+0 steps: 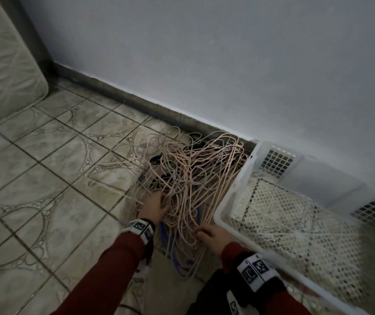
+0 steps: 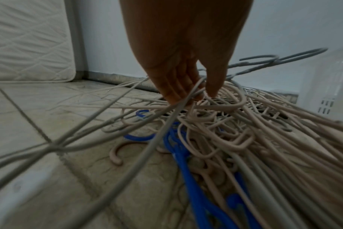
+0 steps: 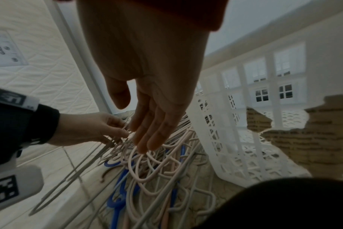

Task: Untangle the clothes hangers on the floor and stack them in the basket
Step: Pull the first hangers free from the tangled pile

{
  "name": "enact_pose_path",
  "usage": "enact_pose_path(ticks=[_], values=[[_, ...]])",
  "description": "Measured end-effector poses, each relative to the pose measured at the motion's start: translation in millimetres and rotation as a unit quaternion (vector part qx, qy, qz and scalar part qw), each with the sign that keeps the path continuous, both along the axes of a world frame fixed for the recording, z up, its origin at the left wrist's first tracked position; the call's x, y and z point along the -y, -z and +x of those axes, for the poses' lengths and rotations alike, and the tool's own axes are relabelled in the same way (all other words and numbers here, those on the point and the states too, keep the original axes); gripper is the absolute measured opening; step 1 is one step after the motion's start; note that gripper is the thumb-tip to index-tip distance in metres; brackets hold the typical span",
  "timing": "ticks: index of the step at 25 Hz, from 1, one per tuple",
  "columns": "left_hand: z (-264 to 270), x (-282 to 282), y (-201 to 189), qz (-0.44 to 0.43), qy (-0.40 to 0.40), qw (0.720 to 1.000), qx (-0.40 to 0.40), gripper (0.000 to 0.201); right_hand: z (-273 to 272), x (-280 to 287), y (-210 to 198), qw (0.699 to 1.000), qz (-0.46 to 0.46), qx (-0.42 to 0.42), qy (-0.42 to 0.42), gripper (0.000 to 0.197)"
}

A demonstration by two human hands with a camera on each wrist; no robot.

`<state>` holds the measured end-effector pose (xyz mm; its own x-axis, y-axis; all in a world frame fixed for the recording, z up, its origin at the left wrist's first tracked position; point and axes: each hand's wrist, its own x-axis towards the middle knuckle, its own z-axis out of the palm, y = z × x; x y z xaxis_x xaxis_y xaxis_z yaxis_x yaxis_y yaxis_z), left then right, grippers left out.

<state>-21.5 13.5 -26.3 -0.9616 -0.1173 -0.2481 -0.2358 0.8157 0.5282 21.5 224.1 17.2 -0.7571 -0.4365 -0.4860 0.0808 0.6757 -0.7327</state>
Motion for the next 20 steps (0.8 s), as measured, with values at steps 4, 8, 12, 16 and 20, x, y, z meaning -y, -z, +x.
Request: enact_pose_path(ticks=[4,8,12,16,20], values=[[6,-8,-14,0.027,-0.024,0.999,-0.014,0.028,6,7,-9,1.000,0.003,0.013,0.006,0.029],[18,-9,-46,0.108,-0.059,0.989,-0.079,0.024,2,18,-7,0.998,-0.005,0.001,0.068,0.032],[44,-14,-69,0.140,-0.036,0.985,-0.097,0.015,-6,46,-12,0.937,-0.216,0.110,0.251,0.025],[78,-28,-74,0.149,-0.002,0.982,-0.118,0.026,-14,62,-34,0.883,-0.324,0.150,0.306,0.035],[90,-32,-79,0.135,-0.021,0.980,-0.144,0.024,-11,69,-42,0.907,-0.287,0.127,0.279,0.032]])
